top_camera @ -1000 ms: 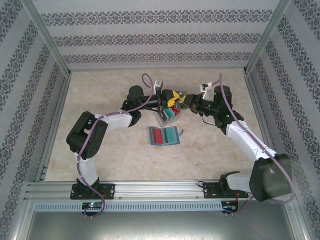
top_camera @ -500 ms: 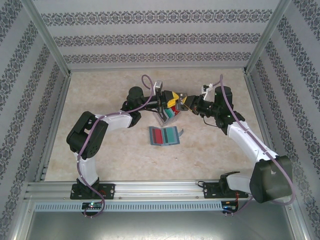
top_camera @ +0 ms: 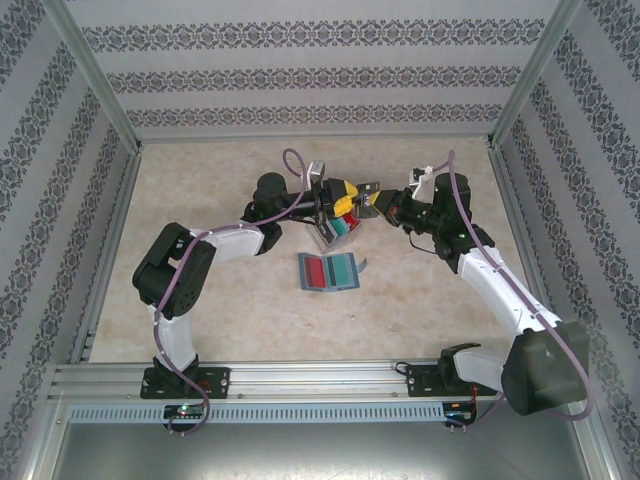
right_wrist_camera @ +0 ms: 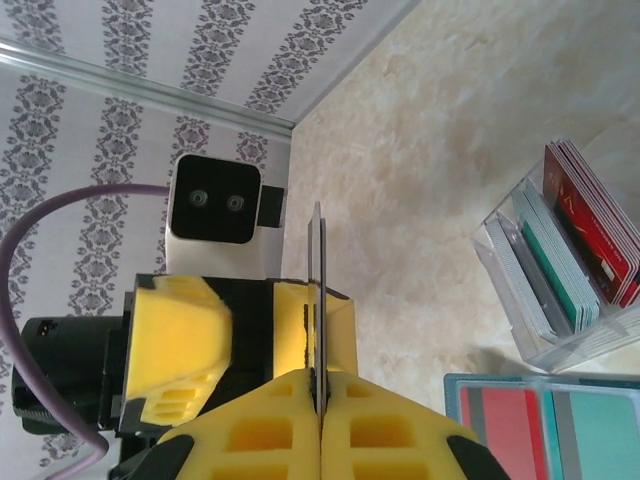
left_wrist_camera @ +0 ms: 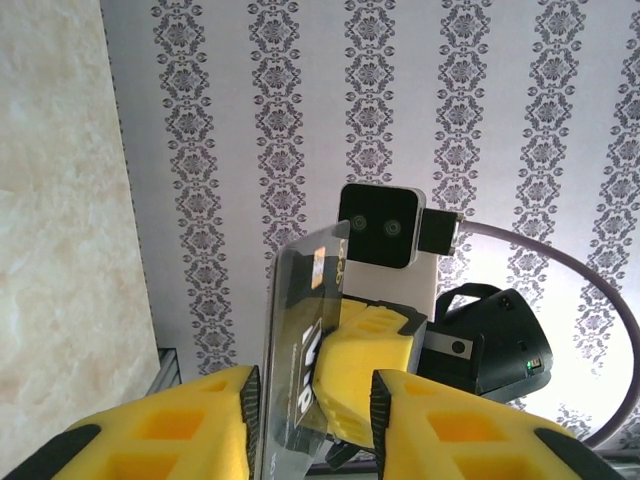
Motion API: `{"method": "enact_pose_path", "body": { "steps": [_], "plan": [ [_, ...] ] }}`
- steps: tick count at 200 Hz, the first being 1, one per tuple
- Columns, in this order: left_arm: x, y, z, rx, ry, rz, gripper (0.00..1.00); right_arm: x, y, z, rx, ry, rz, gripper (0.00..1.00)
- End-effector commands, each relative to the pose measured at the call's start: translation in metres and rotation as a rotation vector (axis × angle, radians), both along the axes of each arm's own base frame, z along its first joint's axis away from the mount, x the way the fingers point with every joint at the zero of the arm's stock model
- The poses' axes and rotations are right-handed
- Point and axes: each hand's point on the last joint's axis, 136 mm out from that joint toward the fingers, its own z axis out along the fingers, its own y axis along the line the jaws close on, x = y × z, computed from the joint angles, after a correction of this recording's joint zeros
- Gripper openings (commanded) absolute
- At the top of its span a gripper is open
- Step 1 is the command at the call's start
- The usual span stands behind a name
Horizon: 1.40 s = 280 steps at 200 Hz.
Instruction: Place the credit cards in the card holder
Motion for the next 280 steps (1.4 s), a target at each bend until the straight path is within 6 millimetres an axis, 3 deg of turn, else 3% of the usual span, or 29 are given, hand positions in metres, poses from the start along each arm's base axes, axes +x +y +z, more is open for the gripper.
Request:
{"method": "enact_pose_path", "body": {
  "steps": [1,51,105,150,175,197,220,235,280],
  "plan": [
    [-0.015,-0.008,0.031,-0.027,-0.124,-0.041,0.41,0.008,0.004,0.012,0.031,-0.018,-0.003,0.01],
    [-0.015,-0.011,0.042,-0.076,-0.138,-0.053,0.42,0.006,0.014,0.016,0.018,-0.041,0.013,0.03],
    [-0.024,-0.016,0.047,-0.071,-0.155,-0.106,0.30,0.010,0.027,0.006,0.034,0.003,0.078,0.08],
    [-0.025,-0.016,0.046,-0.062,-0.162,-0.102,0.20,0.011,0.027,0.006,0.024,0.001,0.084,0.08],
    [-0.024,-0.014,0.044,-0.060,-0.156,-0.089,0.09,0.008,0.021,-0.004,-0.012,0.021,0.073,0.20],
    [-0.024,-0.012,0.044,-0.064,-0.153,-0.078,0.05,0.007,0.007,-0.009,-0.041,0.023,0.028,0.22],
    [-0.025,-0.011,0.048,-0.071,-0.162,-0.081,0.05,0.006,0.007,-0.004,-0.034,0.009,0.041,0.24],
    [-0.025,-0.012,0.049,-0.073,-0.162,-0.087,0.06,0.005,0.010,-0.004,-0.020,0.018,0.055,0.18],
    [-0.024,-0.010,0.059,-0.124,-0.167,-0.081,0.16,0.004,-0.009,-0.025,-0.123,0.068,-0.026,0.17]
  ]
}}
